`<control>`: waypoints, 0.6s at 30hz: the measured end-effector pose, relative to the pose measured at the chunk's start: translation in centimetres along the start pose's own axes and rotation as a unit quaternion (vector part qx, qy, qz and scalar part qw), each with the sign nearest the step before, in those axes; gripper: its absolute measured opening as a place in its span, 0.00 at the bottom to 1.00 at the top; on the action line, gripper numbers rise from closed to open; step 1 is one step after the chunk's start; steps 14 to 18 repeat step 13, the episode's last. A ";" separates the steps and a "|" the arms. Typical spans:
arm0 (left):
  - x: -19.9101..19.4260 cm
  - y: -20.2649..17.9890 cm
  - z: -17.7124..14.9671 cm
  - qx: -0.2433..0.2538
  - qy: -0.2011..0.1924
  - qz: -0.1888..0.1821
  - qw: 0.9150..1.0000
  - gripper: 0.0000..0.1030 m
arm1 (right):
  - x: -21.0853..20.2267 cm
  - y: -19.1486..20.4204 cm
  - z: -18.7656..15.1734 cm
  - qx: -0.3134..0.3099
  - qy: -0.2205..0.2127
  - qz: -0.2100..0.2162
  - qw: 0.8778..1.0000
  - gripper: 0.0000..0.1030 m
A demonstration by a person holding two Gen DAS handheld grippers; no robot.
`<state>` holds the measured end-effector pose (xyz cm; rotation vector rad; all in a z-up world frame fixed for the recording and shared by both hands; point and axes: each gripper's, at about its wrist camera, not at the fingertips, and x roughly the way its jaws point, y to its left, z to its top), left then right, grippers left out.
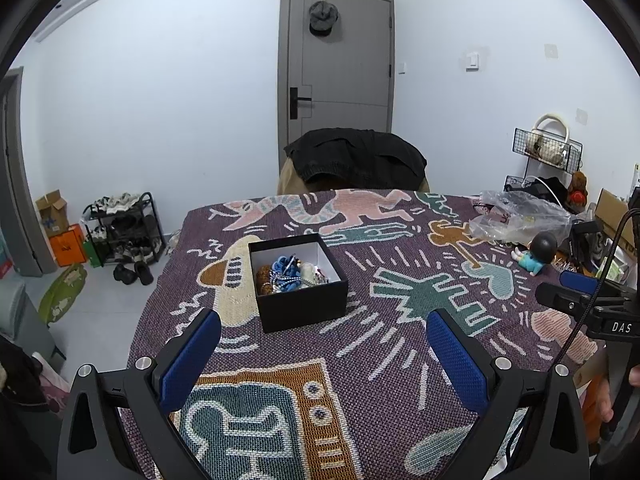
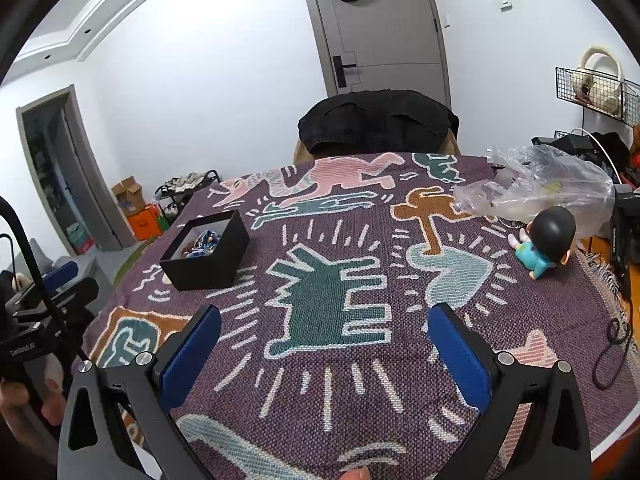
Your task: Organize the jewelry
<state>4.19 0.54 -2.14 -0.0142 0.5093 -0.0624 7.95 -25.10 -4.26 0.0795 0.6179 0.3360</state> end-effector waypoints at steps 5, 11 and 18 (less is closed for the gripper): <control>-0.2 -0.1 -0.2 0.005 -0.005 0.004 1.000 1.00 | 0.0 0.0 -0.1 0.003 -0.001 -0.002 1.000 1.00; -0.5 -0.4 -0.1 0.015 -0.010 0.004 1.000 1.00 | 0.0 -0.1 -0.2 0.005 0.000 -0.001 1.000 1.00; -0.5 -0.3 -0.1 0.016 -0.010 0.002 1.000 1.00 | 0.0 -0.1 -0.3 0.005 0.000 -0.001 1.000 1.00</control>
